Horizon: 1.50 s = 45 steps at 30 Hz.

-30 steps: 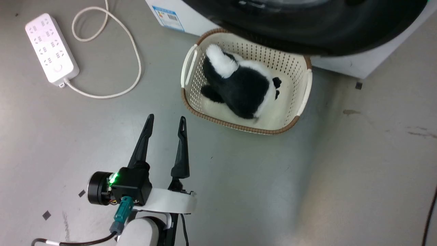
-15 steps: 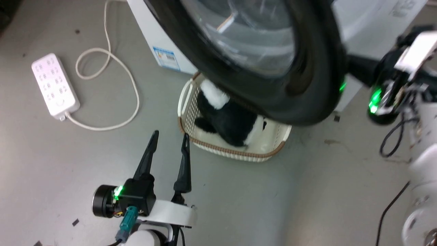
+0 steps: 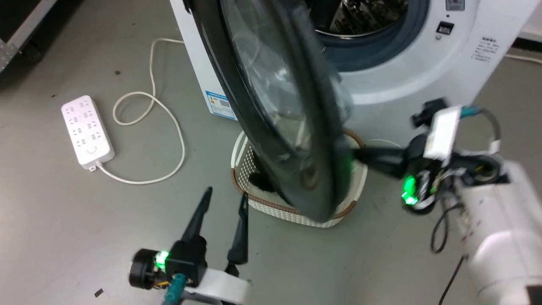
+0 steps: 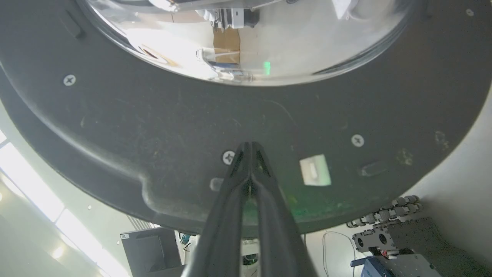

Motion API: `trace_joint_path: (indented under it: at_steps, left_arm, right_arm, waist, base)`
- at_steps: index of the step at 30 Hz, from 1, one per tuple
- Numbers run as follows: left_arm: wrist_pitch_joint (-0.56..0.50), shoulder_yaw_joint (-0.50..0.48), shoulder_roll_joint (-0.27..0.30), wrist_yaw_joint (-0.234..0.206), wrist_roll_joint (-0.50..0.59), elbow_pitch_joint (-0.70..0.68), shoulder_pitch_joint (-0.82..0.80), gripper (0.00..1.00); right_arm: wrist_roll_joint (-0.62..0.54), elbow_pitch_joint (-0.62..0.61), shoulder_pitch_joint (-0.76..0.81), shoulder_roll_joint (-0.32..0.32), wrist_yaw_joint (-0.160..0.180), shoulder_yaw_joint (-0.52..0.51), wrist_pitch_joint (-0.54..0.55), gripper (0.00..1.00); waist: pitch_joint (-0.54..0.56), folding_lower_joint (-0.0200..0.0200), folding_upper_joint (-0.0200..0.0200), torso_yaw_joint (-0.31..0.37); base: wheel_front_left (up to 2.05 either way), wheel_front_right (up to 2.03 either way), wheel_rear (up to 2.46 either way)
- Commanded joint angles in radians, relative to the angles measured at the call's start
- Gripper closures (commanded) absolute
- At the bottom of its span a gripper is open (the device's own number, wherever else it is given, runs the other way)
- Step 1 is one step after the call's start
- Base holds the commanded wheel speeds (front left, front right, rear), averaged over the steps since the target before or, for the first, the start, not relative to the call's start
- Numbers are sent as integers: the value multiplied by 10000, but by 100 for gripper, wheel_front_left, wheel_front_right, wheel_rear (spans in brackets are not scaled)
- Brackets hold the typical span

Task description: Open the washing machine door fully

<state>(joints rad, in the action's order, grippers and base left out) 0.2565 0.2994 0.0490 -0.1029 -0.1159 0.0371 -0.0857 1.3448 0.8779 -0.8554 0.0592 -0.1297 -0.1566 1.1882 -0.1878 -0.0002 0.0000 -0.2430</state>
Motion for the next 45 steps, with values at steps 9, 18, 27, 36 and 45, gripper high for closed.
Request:
trace_joint_path:
  at_steps: [9, 18, 27, 36, 45]
  left_arm:
    - [53, 142, 12, -31, -14, 95, 327, 0]
    - [53, -269, 12, -20, 12, 99, 481, 0]
    - [53, -919, 12, 264, -56, 97, 641, 0]
    - [53, -1817, 13, 665, 7, 258, 857, 0]
    - [53, -1877, 13, 857, 94, 323, 1109, 0]
  right_arm:
    - [2449, -910, 1464, -88, -10, 3465, -1584, 100]
    - [2084, -1705, 1784, 311, -10, 3529, -3881, 0]
    - [-2615, -5718, 3912, 2747, -10, 3890, -9418, 0]
    - [-9993, -7214, 6531, 3164, -10, 2747, -14242, 0]
    - [-13313, -8878, 8950, 330, -10, 903, -14486, 0]
  waist:
    - [239, 2, 0, -212]
    - [746, 2, 0, 103]
    - [1527, 2, 0, 769]
    - [1911, 2, 0, 1660]
    - [1846, 2, 0, 2038]
  base:
    - [0, 0, 0]
    - [0, 0, 0]
    - [0, 0, 0]
    - [0, 0, 0]
    - [0, 0, 0]
